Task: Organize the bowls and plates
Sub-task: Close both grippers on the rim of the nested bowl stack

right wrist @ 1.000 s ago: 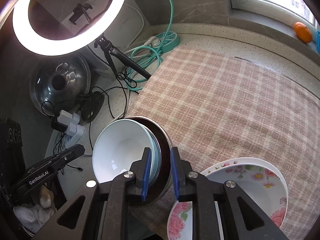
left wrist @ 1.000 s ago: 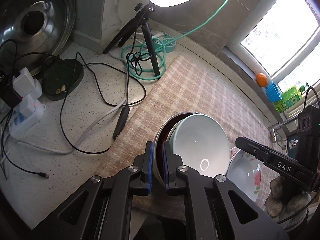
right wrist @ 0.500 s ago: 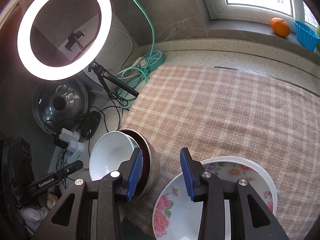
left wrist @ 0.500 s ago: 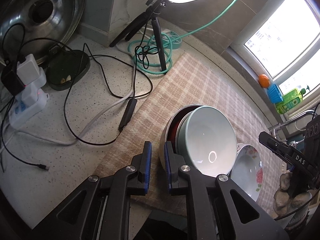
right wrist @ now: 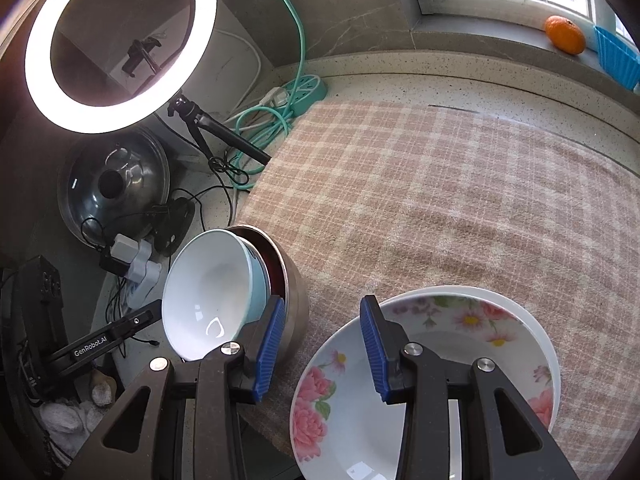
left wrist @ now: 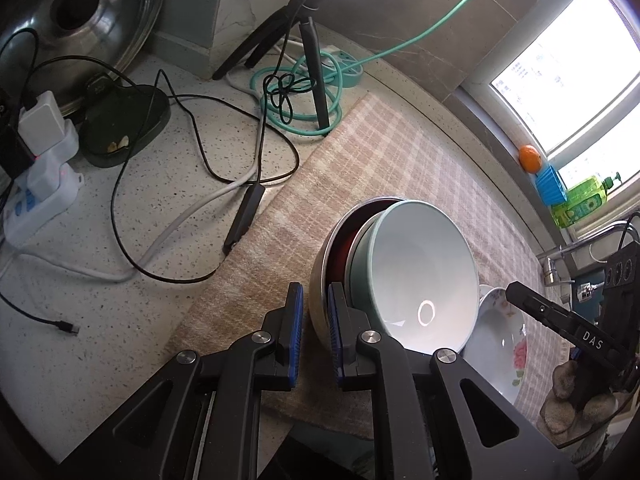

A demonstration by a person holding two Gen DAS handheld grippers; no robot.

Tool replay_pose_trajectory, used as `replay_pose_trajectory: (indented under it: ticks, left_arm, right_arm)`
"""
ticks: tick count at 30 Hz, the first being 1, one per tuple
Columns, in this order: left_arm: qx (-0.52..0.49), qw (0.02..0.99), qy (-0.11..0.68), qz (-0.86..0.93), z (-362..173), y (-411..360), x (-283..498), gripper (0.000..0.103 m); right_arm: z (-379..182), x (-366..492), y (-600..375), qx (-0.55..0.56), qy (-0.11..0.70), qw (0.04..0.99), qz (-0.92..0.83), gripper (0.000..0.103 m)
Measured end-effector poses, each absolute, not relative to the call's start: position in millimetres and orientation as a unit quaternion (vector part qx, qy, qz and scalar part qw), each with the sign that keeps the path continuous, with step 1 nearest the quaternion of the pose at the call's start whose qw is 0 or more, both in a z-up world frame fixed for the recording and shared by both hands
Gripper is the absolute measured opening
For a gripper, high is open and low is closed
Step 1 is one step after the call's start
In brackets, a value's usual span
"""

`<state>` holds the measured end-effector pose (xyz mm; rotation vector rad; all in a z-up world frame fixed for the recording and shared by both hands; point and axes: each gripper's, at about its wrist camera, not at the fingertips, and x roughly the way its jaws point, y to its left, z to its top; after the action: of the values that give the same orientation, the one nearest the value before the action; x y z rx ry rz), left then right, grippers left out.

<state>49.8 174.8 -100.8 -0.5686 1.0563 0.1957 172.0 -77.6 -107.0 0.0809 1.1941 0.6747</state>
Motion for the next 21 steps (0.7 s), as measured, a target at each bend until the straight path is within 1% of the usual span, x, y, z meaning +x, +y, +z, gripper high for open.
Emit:
replay_pose_trajectory:
  ticks: [6, 16, 21]
  left_arm:
    - [-0.240, 0.827, 0.504, 0.064, -102, 182, 63, 0.011]
    - [-0.223, 0.830, 0.510, 0.034, -105, 191, 71, 0.011]
    - [-0.212, 0.829, 0.516, 0.018, -107, 191, 75, 0.010]
  right_arm:
    - [-116, 168, -69, 0.043, 0.556, 0.778, 0.289, 0.022]
    - [-128, 160, -57, 0.058, 0.564, 0.781, 0.263, 0.021]
    - [-130, 158, -50, 0.048, 0.563, 0.783, 0.262, 0.019]
